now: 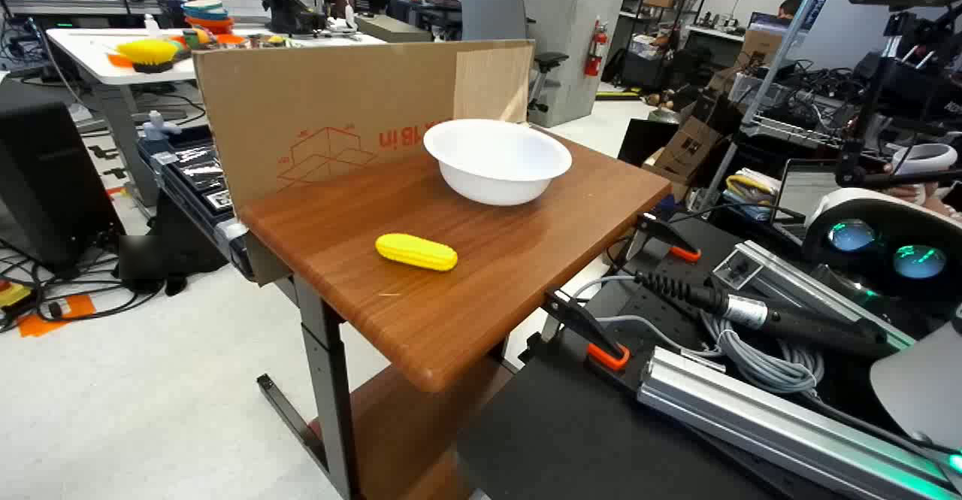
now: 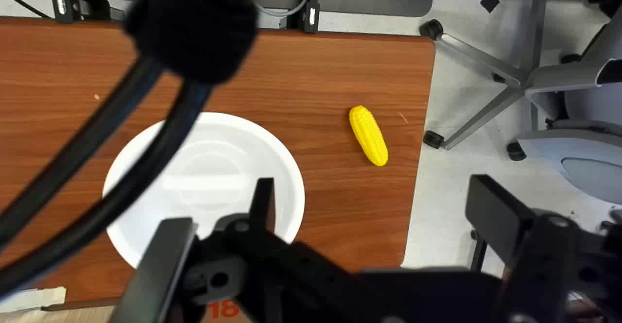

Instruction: Pick the object and put it in the bowl

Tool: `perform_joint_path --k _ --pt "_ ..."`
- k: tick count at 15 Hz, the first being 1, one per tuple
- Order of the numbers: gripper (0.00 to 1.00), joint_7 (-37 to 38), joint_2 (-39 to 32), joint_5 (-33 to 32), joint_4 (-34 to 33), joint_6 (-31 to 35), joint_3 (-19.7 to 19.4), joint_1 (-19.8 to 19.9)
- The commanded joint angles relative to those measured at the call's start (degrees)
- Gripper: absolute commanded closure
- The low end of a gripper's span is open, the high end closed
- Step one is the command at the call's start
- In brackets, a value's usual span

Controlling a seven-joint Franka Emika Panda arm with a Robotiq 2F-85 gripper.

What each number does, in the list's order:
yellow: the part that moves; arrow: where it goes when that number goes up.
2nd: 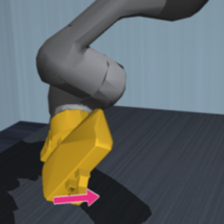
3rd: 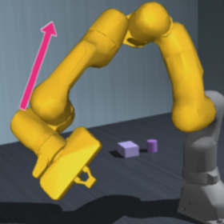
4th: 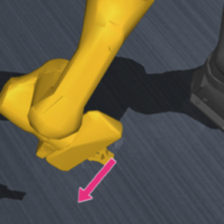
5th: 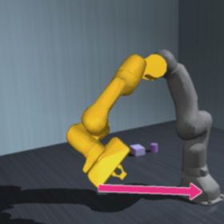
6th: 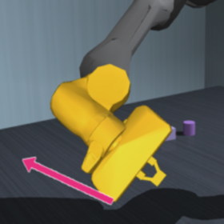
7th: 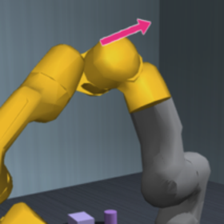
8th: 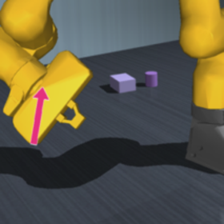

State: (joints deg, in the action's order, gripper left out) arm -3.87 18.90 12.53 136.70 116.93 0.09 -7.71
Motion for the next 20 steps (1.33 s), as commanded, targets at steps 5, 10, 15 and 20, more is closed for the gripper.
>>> perform_joint_path --k 5,10,15,20 --pt "0.0 -0.2 0.0 0.3 -0.1 -0.2 0.8 0.9" --pt "0.0 -0.2 0.0 0.3 -0.2 -0.2 0.8 0.9" --pt "0.0 -0.2 0.0 0.3 -0.2 -0.2 0.8 0.9" --pt "0.0 -3.7 -2.0 0.3 -1.8 2.6 1.5 -0.2"
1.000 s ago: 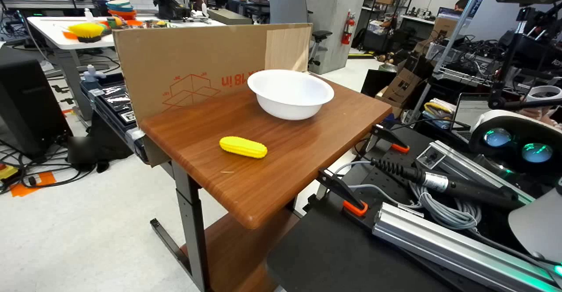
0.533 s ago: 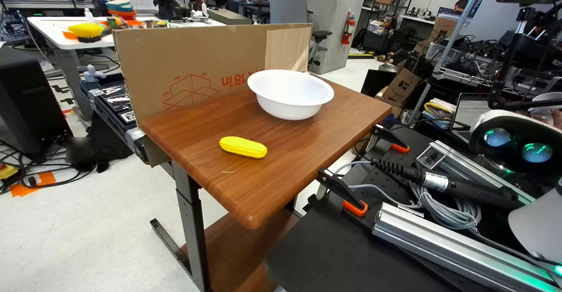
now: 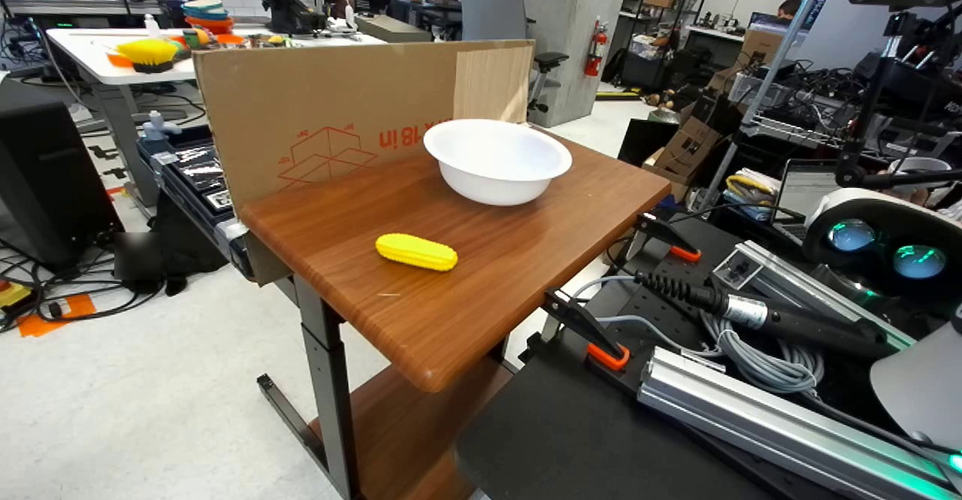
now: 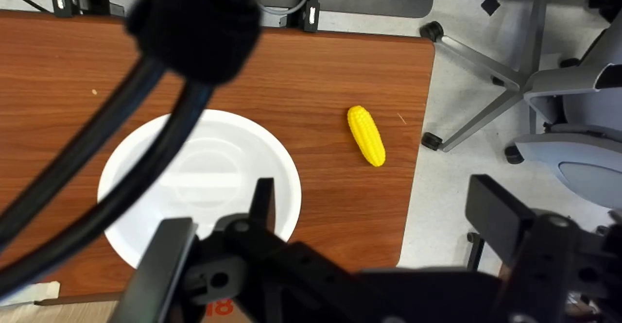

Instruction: Pick the object and put it in the bowl

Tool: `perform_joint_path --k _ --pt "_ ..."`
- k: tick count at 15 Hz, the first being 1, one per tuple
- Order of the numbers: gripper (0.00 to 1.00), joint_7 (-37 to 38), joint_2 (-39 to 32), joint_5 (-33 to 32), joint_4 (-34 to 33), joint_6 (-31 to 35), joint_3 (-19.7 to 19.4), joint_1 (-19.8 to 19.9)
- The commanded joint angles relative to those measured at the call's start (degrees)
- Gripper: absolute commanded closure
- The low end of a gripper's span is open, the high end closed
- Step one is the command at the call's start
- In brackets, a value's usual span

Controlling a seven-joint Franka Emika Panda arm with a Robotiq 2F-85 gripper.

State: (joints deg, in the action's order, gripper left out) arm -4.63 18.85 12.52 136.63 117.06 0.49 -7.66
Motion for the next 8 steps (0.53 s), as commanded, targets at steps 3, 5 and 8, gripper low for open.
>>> perform_joint_path --k 3,5,8 --pt "0.0 -5.3 -4.6 0.3 -3.5 6.9 2.7 -1.2" --pt "0.0 -7.5 -7.4 0.3 -5.1 9.7 3.8 -2.0" --pt "0.0 -12.0 -12.4 0.7 -8.0 12.1 5.1 -3.4"
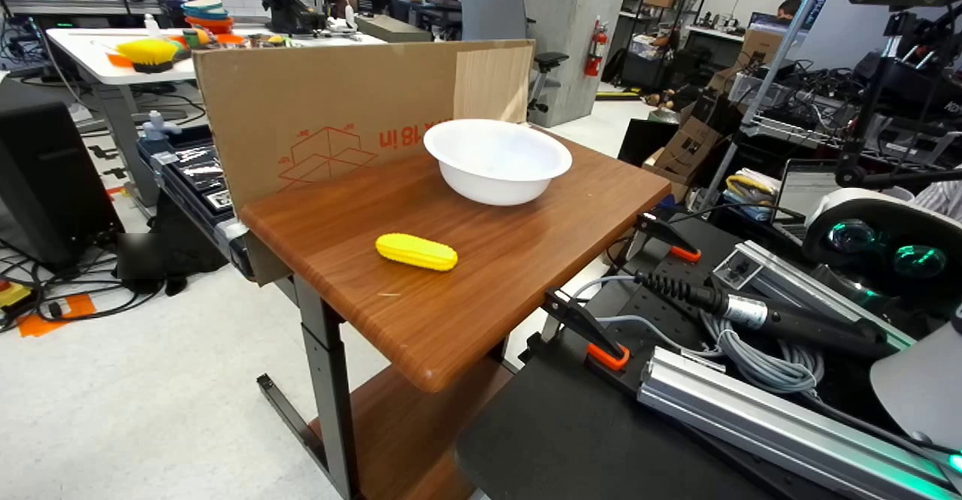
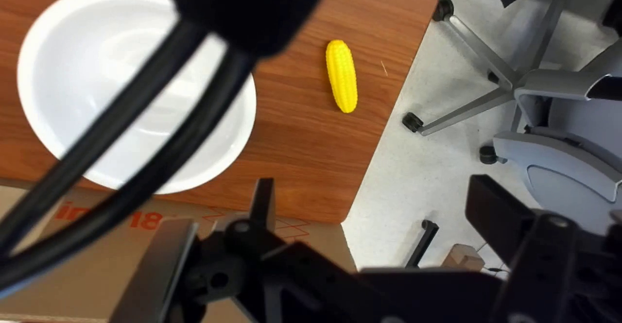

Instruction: Pick the object and put it in the bowl

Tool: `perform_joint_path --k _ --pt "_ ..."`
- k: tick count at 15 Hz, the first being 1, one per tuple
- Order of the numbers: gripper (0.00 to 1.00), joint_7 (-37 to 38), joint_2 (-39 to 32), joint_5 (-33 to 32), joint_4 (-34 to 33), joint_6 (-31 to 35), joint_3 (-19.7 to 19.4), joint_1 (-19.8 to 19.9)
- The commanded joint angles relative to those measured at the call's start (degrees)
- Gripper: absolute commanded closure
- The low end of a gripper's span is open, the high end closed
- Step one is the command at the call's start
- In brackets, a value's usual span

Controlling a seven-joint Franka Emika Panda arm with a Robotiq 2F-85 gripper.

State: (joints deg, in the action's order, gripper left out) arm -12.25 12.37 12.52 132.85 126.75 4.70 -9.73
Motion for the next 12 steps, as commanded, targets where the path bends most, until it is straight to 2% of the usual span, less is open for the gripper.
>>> perform_joint_path --k 1,7,12 --pt "0.0 -5.4 -7.3 0.7 -5.1 2.8 1.4 -1.6" --pt "0.0 -9.2 -16.0 0.3 -10.6 2.1 5.0 -2.0" --pt "0.0 -12.3 -20.8 -1.2 -11.7 1.8 7.4 -1.8"
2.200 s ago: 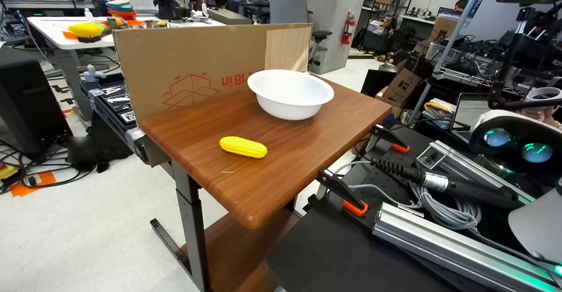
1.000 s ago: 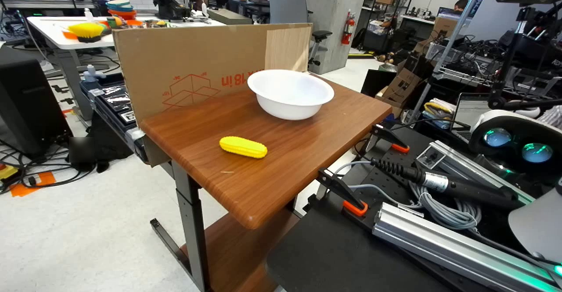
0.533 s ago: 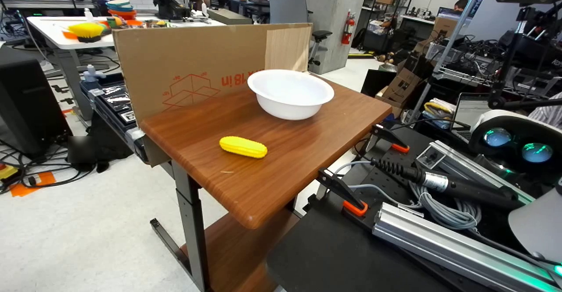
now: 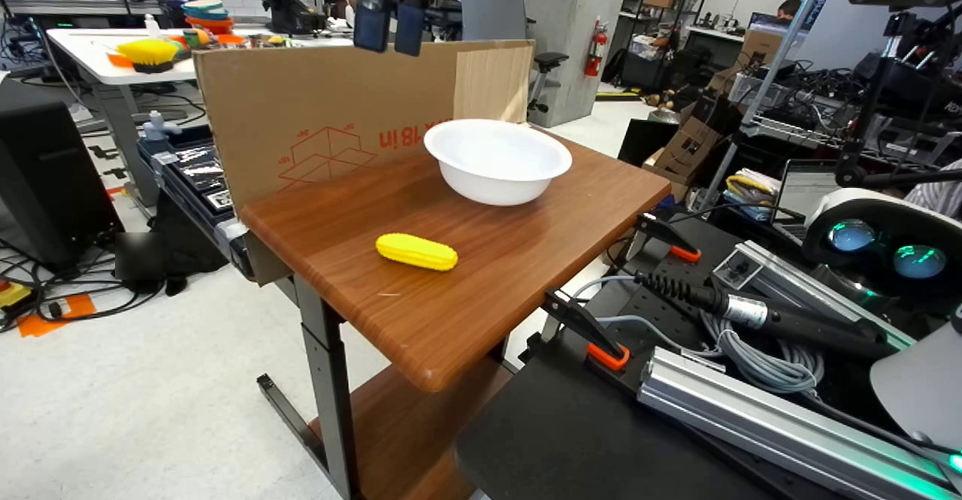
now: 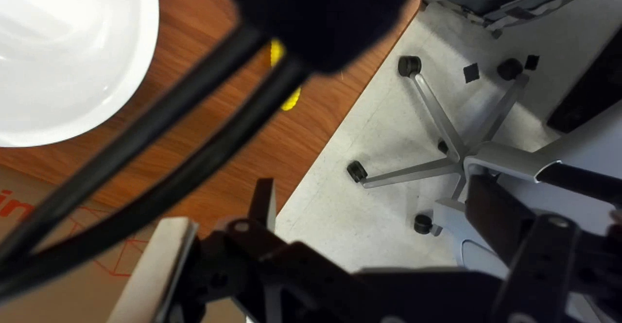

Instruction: Pick the object and put it in the bowl

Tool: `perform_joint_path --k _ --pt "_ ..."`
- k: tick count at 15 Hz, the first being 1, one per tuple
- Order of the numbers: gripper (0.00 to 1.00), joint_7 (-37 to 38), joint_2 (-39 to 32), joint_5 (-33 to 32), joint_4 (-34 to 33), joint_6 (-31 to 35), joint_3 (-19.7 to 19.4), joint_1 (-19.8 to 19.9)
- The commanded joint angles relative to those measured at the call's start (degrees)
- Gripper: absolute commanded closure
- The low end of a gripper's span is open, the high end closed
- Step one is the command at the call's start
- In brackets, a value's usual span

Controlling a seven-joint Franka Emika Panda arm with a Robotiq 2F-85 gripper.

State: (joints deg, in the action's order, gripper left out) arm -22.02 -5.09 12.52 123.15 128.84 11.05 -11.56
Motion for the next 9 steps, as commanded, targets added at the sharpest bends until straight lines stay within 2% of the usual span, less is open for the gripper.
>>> perform_joint_path --k 1,9 --pt "0.0 -3.1 -4.1 -2.6 -1.8 -0.2 1.3 0.0" --pt "0.0 -2.1 -8.0 -10.1 1.8 -0.8 2.0 0.3"
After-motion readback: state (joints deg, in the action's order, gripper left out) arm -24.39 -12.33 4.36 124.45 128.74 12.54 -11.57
